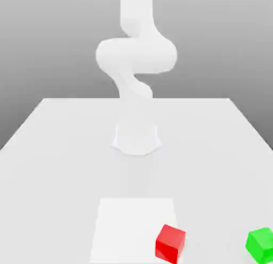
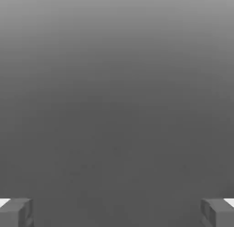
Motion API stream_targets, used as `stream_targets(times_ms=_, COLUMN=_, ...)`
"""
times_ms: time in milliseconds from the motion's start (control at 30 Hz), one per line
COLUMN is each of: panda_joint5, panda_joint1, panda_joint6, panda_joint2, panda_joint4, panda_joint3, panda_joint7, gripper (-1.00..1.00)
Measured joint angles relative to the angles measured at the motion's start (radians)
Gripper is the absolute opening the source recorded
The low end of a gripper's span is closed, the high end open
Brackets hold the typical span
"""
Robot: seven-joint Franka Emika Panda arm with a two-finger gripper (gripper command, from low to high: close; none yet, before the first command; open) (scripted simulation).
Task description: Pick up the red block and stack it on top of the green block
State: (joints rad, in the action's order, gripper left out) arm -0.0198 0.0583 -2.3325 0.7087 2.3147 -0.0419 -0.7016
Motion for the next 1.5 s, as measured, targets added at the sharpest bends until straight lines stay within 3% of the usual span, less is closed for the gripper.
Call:
stream_targets(times_ms=433, panda_joint5=-0.138, panda_joint1=0.224, panda_joint6=-0.167, panda_joint2=-0.481, panda_joint4=0.076, panda_joint3=-0.141, panda_joint7=0.538, gripper=0.0)
stream_targets(times_ms=633, panda_joint5=-0.162, panda_joint1=0.266, panda_joint6=-0.247, panda_joint2=-0.695, panda_joint4=0.112, panda_joint3=-0.136, panda_joint7=0.755, gripper=0.0)
stream_targets(times_ms=867, panda_joint5=-0.08, panda_joint1=0.275, panda_joint6=-0.357, panda_joint2=-0.926, panda_joint4=0.15, panda_joint3=-0.126, panda_joint7=0.913, gripper=0.0)
stream_targets(times_ms=1000, panda_joint5=-0.119, panda_joint1=0.25, panda_joint6=-0.471, panda_joint2=-1.07, panda_joint4=0.132, panda_joint3=-0.09, panda_joint7=0.957, gripper=0.0)
stream_targets(times_ms=1033, panda_joint5=-0.127, panda_joint1=0.243, panda_joint6=-0.491, panda_joint2=-1.094, panda_joint4=0.128, panda_joint3=-0.081, panda_joint7=0.964, gripper=-1.0)
stream_targets(times_ms=1267, panda_joint5=-0.126, panda_joint1=0.242, panda_joint6=-0.489, panda_joint2=-1.094, panda_joint4=0.128, panda_joint3=-0.081, panda_joint7=0.963, gripper=-1.0)
stream_targets(times_ms=1433, panda_joint5=-0.062, panda_joint1=0.268, panda_joint6=-0.358, panda_joint2=-0.943, panda_joint4=0.147, panda_joint3=-0.108, panda_joint7=0.918, gripper=-1.0)
stream_targets(times_ms=1500, panda_joint5=-0.039, panda_joint1=0.317, panda_joint6=-0.308, panda_joint2=-0.942, panda_joint4=0.097, panda_joint3=-0.069, panda_joint7=0.906, gripper=-1.0)
